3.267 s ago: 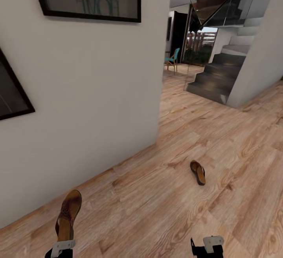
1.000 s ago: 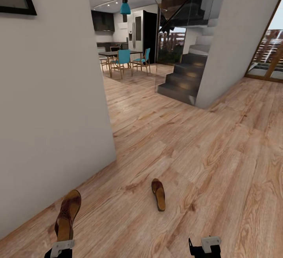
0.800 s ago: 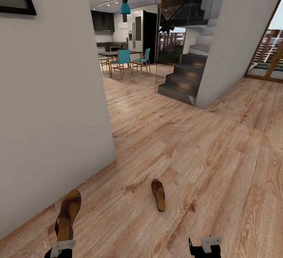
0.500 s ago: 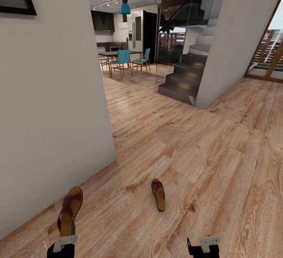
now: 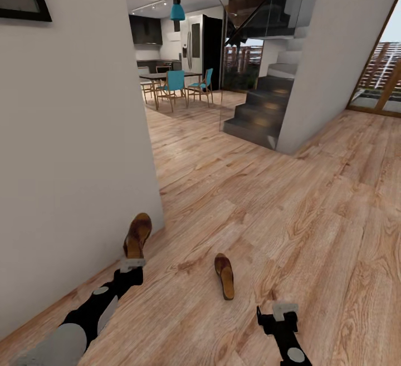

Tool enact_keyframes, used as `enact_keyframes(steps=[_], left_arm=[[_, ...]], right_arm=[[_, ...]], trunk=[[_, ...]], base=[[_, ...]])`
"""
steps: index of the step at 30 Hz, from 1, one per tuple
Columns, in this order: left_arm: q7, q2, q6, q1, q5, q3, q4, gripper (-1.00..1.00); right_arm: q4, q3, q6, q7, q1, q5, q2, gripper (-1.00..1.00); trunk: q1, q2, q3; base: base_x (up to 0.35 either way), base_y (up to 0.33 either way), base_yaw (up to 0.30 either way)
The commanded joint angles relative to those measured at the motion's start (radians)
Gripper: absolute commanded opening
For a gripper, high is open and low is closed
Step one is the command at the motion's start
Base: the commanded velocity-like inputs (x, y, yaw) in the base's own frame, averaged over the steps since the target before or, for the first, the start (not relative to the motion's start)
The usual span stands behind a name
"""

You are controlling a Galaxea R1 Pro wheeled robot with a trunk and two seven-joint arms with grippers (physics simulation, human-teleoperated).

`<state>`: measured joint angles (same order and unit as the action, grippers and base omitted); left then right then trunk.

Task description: Pick up the two gym shoes and the two sandals from the corridor floor and place them onto the hallstand (shoe rack) in the corridor, making sure they are on the rack and not on the floor. Arrange them so the two gym shoes are next to each other and the two sandals are next to each other.

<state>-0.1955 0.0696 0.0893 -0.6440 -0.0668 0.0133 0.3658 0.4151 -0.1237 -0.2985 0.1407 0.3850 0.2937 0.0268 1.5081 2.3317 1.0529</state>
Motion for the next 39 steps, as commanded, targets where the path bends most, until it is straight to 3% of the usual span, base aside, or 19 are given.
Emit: enact_keyframes(steps=[1, 4, 6, 10, 16, 19, 23, 30, 39], left_arm=[[-0.005, -0.005, -0.010, -0.016, 0.010, -0.002, -0.001, -1.00], [-0.020, -0.037, -0.081, -0.081, 0.049, -0.033, 0.000, -1.00], [-0.059, -0.051, -0.135, -0.117, 0.060, -0.047, 0.000, -1.00], [-0.226, -0.055, -0.241, -0.187, 0.070, -0.061, 0.000, -1.00], [-0.573, -0.051, -0.359, -0.291, 0.075, -0.065, 0.000, -1.00], [-0.637, -0.067, -0.380, -0.304, 0.073, -0.066, 0.012, -1.00], [-0.649, -0.071, -0.407, -0.288, 0.072, -0.076, 0.059, -1.00], [-0.674, -0.070, -0.415, -0.287, 0.069, -0.142, 0.066, -1.00], [-0.679, -0.070, -0.413, -0.285, 0.069, -0.148, 0.067, -1.00]], right_arm=[[0.015, -0.007, 0.035, 0.002, 0.001, 0.010, 0.008, 1.00], [0.065, -0.007, 0.191, 0.002, 0.008, 0.010, 0.050, 1.00], [0.085, -0.007, 0.249, 0.002, 0.017, 0.010, 0.075, 1.00], [0.107, -0.006, 0.296, 0.002, 0.027, 0.010, 0.099, 1.00], [0.108, 0.020, 0.310, 0.000, 0.031, 0.010, 0.112, 1.00], [0.107, 0.050, 0.309, 0.000, 0.031, 0.010, 0.114, 1.00], [0.106, 0.056, 0.309, 0.001, 0.031, 0.010, 0.113, 1.00], [0.108, 0.057, 0.308, 0.001, 0.031, 0.010, 0.113, 1.00], [0.108, 0.058, 0.308, 0.002, 0.031, 0.009, 0.113, 1.00]], trunk=[[0.000, 0.000, 0.001], [0.000, 0.000, 0.001], [0.000, 0.000, 0.001], [0.000, 0.000, 0.001], [0.000, 0.000, 0.001], [0.000, 0.000, 0.001], [0.000, 0.000, 0.001], [0.000, 0.000, 0.001], [0.000, 0.000, 0.001]], base=[[0.000, 0.000, 0.000], [0.000, 0.000, 0.000], [0.000, 0.000, 0.000], [0.000, 0.000, 0.000], [0.000, 0.000, 0.000], [0.000, 0.000, 0.000], [0.139, 0.000, 0.000], [0.306, 0.000, 0.000], [0.327, 0.089, 0.000]])
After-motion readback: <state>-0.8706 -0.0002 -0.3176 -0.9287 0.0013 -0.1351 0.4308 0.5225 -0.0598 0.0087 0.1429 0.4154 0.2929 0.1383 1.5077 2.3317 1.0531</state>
